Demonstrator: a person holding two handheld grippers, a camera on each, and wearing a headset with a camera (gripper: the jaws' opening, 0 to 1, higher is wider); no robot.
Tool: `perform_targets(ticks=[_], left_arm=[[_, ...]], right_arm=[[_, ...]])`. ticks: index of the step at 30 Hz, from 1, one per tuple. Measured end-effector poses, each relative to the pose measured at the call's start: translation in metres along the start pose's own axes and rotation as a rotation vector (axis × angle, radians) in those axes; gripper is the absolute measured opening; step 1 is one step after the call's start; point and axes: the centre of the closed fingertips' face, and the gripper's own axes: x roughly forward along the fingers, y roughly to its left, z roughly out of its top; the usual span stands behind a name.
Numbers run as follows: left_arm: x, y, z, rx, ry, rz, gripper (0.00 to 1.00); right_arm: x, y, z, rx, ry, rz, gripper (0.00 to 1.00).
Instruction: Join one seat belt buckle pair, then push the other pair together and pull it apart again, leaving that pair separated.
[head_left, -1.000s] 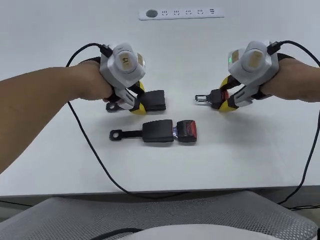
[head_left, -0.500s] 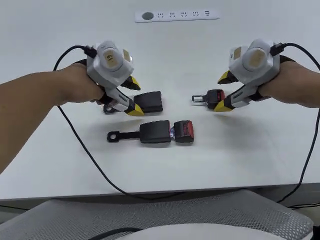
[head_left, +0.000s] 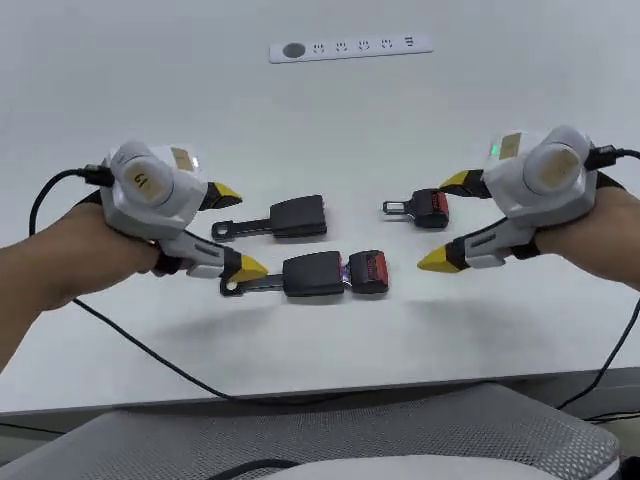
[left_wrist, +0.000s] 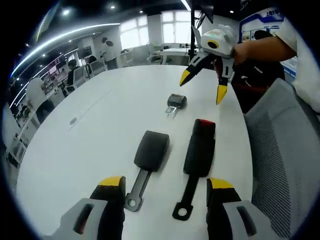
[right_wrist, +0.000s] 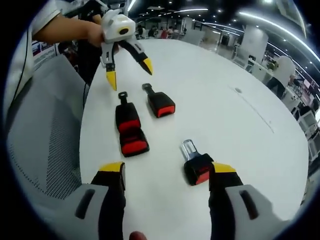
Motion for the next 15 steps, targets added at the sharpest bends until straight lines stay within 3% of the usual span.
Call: perform_targets(ticks=[4, 6, 9, 12, 15], left_arm=[[-0.016, -0.007, -0.024, -0.051, 0.018, 0.035, 0.73], [-0.023, -0.009, -0.036, -0.107, 0.012, 0.059, 0.75], [-0.034, -0.015, -0.049, -0.140, 0.010, 0.076, 0.76], [-0.041, -0.024, -0.064, -0.164, 0.031, 0.085, 0.80], [-0.044, -0.032, -0.076, -0.163, 0.051, 0.091, 0.86]], right_arm=[[-0.007, 0.008, -0.010, 0.038, 0.008, -0.013, 0.78], [-0.011, 0.011, -0.013, 0.073, -0.006, -0.026, 0.81], [-0.014, 0.012, -0.021, 0.099, -0.016, -0.043, 0.87], [-0.021, 0.016, -0.028, 0.160, -0.032, -0.058, 0.91], [-0.024, 0.020, -0.036, 0.160, -0.025, -0.069, 0.92]])
